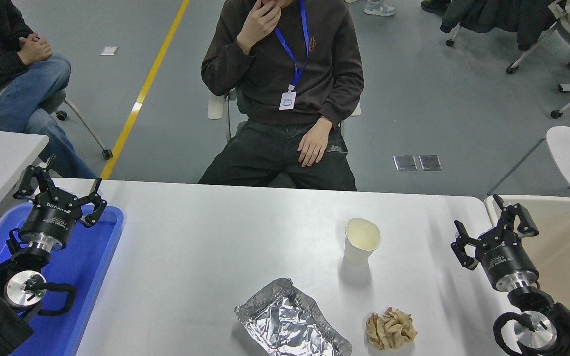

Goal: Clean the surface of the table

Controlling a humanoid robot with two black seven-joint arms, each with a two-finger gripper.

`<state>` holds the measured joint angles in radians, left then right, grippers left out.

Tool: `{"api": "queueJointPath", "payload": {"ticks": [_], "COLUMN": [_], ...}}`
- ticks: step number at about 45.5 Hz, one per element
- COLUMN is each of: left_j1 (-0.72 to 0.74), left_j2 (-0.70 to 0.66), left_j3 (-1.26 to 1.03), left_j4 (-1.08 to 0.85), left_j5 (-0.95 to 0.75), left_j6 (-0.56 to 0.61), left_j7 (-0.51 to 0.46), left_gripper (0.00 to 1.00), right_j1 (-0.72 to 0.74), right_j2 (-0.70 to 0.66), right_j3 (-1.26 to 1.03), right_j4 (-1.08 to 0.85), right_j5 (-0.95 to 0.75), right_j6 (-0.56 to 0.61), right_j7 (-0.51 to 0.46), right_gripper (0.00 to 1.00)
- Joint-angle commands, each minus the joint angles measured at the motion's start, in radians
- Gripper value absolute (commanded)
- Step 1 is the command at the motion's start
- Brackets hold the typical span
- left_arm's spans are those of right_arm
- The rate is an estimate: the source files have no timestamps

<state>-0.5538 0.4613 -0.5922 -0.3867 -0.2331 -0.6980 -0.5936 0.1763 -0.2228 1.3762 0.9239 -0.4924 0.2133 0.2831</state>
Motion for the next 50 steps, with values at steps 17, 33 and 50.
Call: {"api": "queueJointPath", "payload": {"ticks": [17,33,50], "left_j1": [0.0,-0.002,-0.002], "left_j2": [-0.001,-0.001,-0.001], "left_j3": [0.0,-0.001,-0.001], "left_j4": [0.0,-0.001,-0.001], "left_j5": [0.0,0.0,0.0], "left_j6": [0.0,-0.002,-0.002], "left_j7": [0.0,0.002,0.002], "left_gripper": [1.0,1.0,1.0], "right_j1": [0.04,0.049,0.049], "right_j2": [0.0,-0.001,-0.044], "right_j3": [-0.002,-0.003,-0.043], "right_j4": [-0.002,-0.002,-0.002], "right_j5": [0.0,-0.002,-0.017], "right_j6": [-0.003,-0.005,-0.003], "right_j7": [0.001,0.001,0.001], "right_gripper": [0.99,0.99,0.99]}}
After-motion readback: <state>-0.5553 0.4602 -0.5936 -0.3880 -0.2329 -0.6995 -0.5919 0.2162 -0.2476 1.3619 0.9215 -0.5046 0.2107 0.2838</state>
